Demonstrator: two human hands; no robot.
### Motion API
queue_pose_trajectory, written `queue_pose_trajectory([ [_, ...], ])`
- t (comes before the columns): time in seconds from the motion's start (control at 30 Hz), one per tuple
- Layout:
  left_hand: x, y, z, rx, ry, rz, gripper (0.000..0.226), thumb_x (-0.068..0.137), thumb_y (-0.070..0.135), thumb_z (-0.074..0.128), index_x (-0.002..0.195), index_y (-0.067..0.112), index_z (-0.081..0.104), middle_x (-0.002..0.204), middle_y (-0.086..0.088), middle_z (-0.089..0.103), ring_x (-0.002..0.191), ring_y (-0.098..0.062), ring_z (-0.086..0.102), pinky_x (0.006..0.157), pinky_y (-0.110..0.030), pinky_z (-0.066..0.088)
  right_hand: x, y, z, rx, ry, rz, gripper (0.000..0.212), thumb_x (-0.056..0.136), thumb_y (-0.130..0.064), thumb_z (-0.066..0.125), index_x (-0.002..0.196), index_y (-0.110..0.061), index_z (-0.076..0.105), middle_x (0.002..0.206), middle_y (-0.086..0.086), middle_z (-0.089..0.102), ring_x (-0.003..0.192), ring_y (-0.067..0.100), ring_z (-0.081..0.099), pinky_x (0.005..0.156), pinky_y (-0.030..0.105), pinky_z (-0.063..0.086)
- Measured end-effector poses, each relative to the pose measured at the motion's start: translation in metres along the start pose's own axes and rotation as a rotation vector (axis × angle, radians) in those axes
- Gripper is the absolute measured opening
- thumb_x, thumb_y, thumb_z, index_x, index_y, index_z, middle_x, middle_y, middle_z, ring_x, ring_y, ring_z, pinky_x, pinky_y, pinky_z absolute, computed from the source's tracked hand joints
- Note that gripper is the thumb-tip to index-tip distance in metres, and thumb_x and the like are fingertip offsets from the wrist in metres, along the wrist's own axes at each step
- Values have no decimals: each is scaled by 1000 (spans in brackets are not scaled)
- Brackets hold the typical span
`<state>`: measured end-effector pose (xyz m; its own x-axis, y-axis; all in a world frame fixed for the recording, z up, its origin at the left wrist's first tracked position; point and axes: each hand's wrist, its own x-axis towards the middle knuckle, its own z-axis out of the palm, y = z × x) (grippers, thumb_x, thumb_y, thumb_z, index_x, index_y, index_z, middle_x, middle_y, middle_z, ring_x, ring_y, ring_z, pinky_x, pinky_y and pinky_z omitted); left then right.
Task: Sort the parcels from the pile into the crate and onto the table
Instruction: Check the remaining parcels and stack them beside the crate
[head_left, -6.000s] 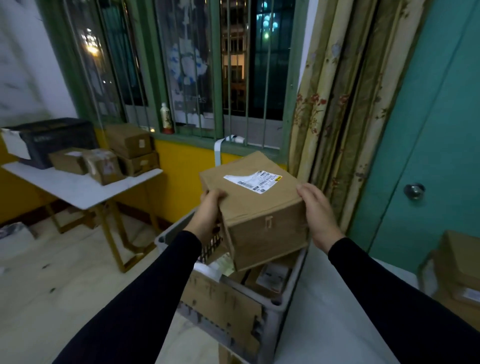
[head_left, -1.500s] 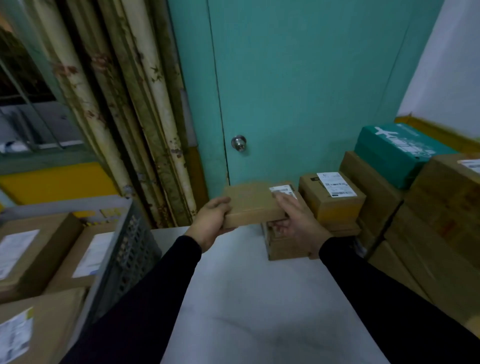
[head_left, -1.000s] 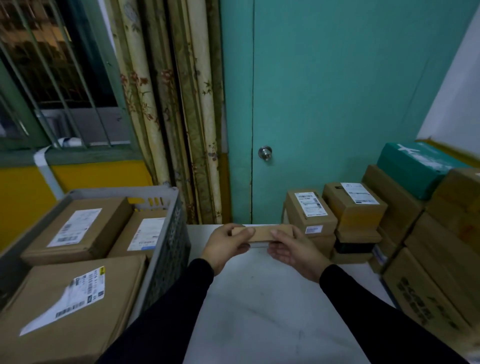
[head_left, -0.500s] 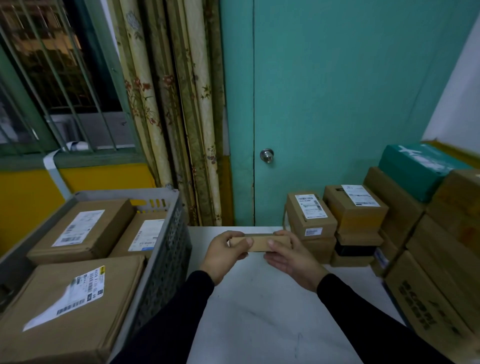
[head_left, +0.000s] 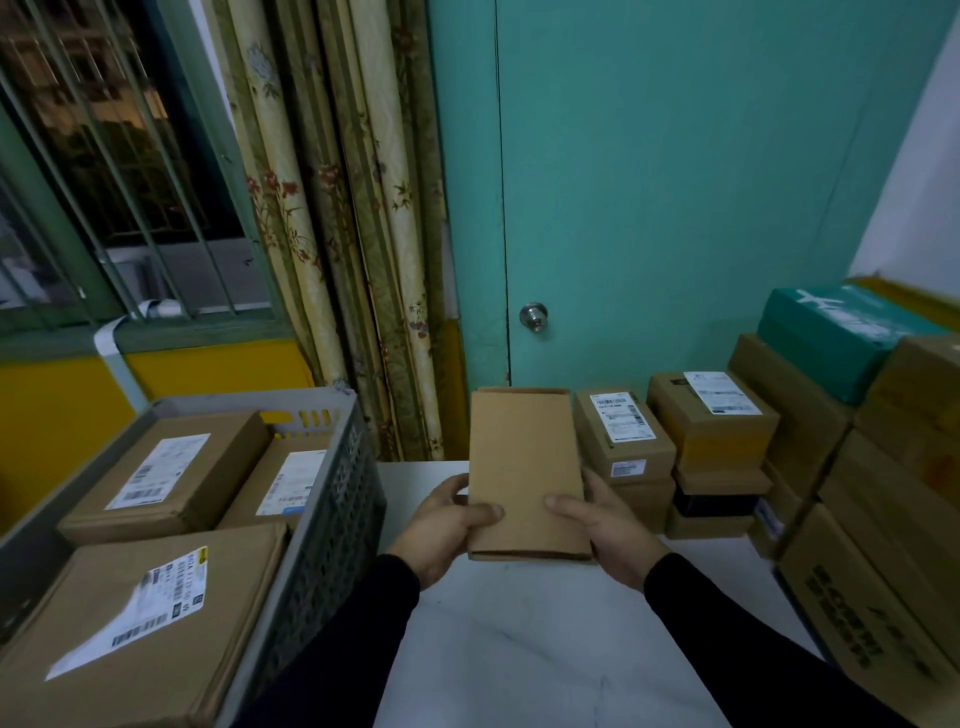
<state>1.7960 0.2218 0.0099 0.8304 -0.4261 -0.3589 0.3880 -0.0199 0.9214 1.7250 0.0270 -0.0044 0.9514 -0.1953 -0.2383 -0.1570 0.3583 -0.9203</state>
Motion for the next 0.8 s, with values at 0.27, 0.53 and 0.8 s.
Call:
queue_pose_trajectory([
  [0.27, -4, 3, 13, 131, 13, 104, 63, 80, 27, 86, 126, 23, 43, 120, -1, 64, 109, -18, 65, 81, -30, 56, -4, -4, 10, -50, 0, -39, 69, 87, -3, 73, 141, -22, 34, 122, 3, 63, 104, 15, 67, 70, 22, 58],
  [0.53, -3, 3, 16, 176, 29, 142, 63, 82, 23, 84, 128, 20, 42, 119, -2, 63, 108, -18, 64, 82, -29, 55, -4, -1, 5, -49, -7, -61, 68, 88, -2, 73, 140, -24, 35, 127, 5, 62, 111, 18, 65, 78, 26, 59],
  [0.8, -3, 1, 16, 223, -2, 135, 63, 83, 23, 84, 128, 24, 41, 122, -2, 63, 110, -19, 63, 86, -33, 57, -5, 0, -1, -101, -47, -36, 64, 88, -3, 74, 132, -30, 37, 128, 4, 61, 114, 19, 63, 90, 35, 56],
])
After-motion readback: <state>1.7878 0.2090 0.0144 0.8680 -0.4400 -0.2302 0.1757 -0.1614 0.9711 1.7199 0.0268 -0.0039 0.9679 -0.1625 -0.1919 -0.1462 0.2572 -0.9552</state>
